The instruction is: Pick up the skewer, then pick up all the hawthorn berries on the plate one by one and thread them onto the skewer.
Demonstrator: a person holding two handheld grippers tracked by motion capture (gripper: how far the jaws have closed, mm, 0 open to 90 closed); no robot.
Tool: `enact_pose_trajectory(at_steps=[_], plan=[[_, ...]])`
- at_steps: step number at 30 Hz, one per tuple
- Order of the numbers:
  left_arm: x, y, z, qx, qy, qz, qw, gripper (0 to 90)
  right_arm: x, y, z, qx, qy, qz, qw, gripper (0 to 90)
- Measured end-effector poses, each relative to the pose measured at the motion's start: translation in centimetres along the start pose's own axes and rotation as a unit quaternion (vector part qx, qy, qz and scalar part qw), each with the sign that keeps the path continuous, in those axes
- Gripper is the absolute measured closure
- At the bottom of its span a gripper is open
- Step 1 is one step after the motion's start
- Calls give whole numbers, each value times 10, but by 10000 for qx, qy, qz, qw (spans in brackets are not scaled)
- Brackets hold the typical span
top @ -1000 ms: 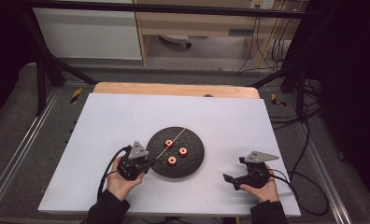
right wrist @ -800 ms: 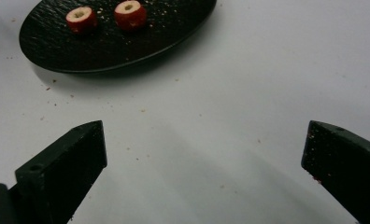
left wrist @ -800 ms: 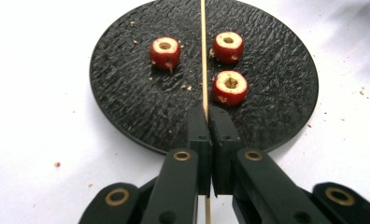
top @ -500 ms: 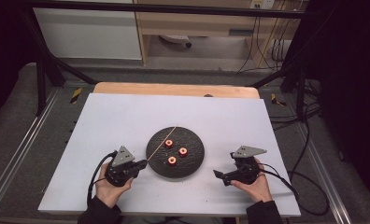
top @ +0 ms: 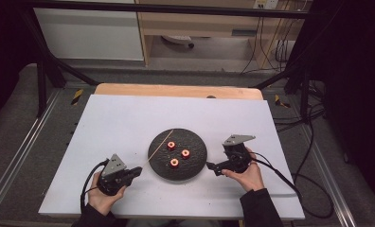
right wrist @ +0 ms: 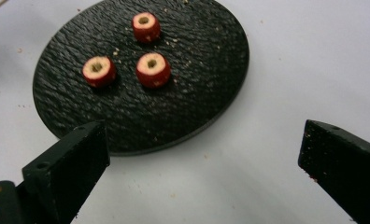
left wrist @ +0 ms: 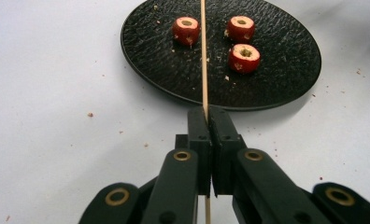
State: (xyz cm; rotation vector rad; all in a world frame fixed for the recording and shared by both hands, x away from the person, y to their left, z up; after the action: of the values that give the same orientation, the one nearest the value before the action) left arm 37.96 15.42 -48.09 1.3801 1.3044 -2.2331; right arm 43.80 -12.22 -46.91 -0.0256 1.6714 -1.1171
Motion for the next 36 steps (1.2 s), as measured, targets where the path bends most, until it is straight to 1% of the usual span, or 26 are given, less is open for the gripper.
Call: enact_pose_trajectory(at_steps=[2, 3, 9, 11, 12, 15, 18, 19, 21, 24, 29, 34, 35, 36], plan=[[1, 0, -1, -1, -1, 13, 10000, 882, -9, 5, -2, -38, -14, -66, 10000, 34], [1, -1, -1, 13, -10, 35, 10000, 882, -9, 5, -2, -38, -14, -66, 10000, 34], [4, -2, -2, 27, 7, 22, 10000, 882, -26, 16, -5, -113, -49, -186, 9998, 43], [4, -2, -2, 17, 5, 36, 10000, 882, -31, 20, -7, -142, -94, -232, 9996, 47], [4, -2, -2, 21, 4, 39, 10000, 882, -33, 22, -9, -175, -83, -286, 9994, 51], [4, -2, -2, 24, -2, 39, 10000, 882, -37, 30, -11, -219, -175, -350, 9990, 56], [5, -1, -3, 15, -11, 34, 10000, 882, -38, 36, -11, -246, -219, -484, 9983, 56], [5, -1, -3, 12, -2, 25, 10000, 882, -39, 38, -12, -249, -200, -509, 9982, 56], [5, -1, -4, 15, -21, 47, 10000, 882, -41, 42, -13, -267, -246, -567, 9977, 57], [6, 0, -5, 22, -39, 41, 10000, 881, -44, 47, -15, -308, -250, -583, 9975, 60], [7, 0, -5, 22, -48, 43, 10000, 882, -49, 57, -20, -404, -389, -726, 9958, 82], [7, -1, -5, 34, -63, 65, 10000, 882, -52, 66, -21, -442, -558, -945, 9930, 116], [7, -1, -5, 30, -59, 61, 10000, 881, -54, 69, -22, -487, -588, -1029, 9918, 130], [7, -1, -5, 30, -61, 58, 10000, 881, -54, 69, -22, -487, -588, -1029, 9918, 130]])
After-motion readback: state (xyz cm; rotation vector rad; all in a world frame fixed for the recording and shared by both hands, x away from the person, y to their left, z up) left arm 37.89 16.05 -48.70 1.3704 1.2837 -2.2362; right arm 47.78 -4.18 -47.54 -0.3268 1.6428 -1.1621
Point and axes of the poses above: each handheld gripper's, and its own axes: y roughly forward along the jaws, x roughly out of its underside, z roughly to its right, the point moved 10 cm from there along y, roughly forward along the jaws, and after that the axes turned 8 degrees about -y, right-handed, at the moved point
